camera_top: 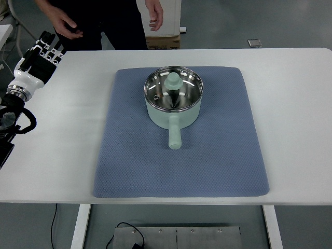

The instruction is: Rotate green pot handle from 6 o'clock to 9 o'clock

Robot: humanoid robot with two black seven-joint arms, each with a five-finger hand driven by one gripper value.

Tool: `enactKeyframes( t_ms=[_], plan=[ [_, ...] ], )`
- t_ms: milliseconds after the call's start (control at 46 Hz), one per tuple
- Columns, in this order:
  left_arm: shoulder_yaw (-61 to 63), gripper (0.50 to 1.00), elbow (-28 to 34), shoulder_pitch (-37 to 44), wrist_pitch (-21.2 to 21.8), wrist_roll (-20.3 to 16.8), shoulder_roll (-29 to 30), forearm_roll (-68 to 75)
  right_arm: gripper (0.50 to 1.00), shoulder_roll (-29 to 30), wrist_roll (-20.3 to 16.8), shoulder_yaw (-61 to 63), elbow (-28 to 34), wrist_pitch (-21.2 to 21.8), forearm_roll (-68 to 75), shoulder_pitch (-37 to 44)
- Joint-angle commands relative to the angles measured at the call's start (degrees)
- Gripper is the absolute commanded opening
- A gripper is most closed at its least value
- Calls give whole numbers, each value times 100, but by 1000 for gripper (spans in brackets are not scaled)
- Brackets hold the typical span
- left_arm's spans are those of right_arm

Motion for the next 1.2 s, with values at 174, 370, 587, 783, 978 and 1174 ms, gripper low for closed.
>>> enactKeyframes(
  t_ms=[174, 370, 587, 783, 978, 1174],
  plan=[
    [0, 1000, -30, 9, 6, -123, 31, 0, 1000, 0, 0, 0, 0, 0, 0, 0],
    [9, 1000, -30, 18, 6, -123, 22, 61, 1000, 0, 0, 0, 0, 0, 0, 0],
    [9, 1000, -30, 18, 199, -123, -40, 79, 1000, 0, 0, 0, 0, 0, 0, 0],
    [9, 1000, -30, -97, 314, -123, 48, 114, 1000, 0, 0, 0, 0, 0, 0, 0],
    [44, 1000, -48, -386, 322, -114, 48, 667, 1000, 0, 0, 0, 0, 0, 0, 0],
    [193, 1000, -522, -826, 480, -105, 22, 1449, 1000, 0, 0, 0, 0, 0, 0, -9]
  ],
)
